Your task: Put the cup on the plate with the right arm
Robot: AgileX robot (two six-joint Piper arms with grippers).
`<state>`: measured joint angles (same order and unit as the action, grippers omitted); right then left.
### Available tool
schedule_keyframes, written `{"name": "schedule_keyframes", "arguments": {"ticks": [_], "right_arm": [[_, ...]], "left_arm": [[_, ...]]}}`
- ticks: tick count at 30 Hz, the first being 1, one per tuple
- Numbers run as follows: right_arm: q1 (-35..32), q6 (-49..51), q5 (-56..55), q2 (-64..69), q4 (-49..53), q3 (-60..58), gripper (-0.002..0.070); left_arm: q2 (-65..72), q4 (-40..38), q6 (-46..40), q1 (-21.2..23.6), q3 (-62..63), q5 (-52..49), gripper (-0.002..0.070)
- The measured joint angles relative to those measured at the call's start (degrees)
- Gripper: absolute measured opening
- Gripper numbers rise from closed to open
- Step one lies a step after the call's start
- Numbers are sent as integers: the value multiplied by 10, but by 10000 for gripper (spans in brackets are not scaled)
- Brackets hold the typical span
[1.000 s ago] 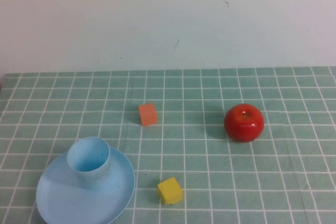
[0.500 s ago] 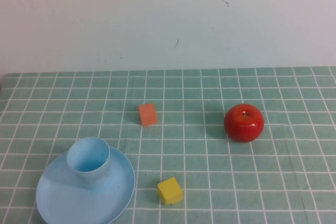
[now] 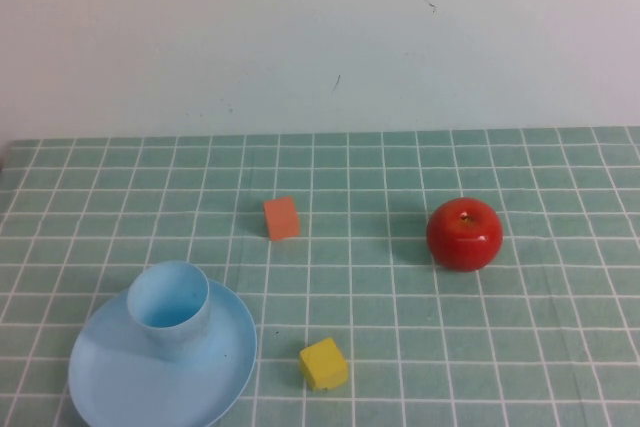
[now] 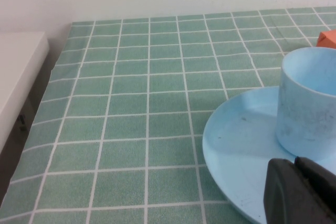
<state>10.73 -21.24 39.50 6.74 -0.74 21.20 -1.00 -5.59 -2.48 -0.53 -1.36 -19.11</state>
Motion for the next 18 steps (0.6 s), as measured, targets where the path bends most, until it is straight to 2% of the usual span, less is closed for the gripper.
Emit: {"name": "schedule_keyframes", "arguments": {"ticks": [7, 12, 18], "right_arm": [[-46, 17, -51, -52, -16, -25, -3], [-93, 20, -118, -74, -37, -89, -3], [-150, 20, -130, -74, -43, -168, -3]], "left_arm": [[0, 0, 0, 0, 0, 0, -4], [0, 0, 0, 0, 0, 0, -4], [0, 0, 0, 0, 0, 0, -4]]}}
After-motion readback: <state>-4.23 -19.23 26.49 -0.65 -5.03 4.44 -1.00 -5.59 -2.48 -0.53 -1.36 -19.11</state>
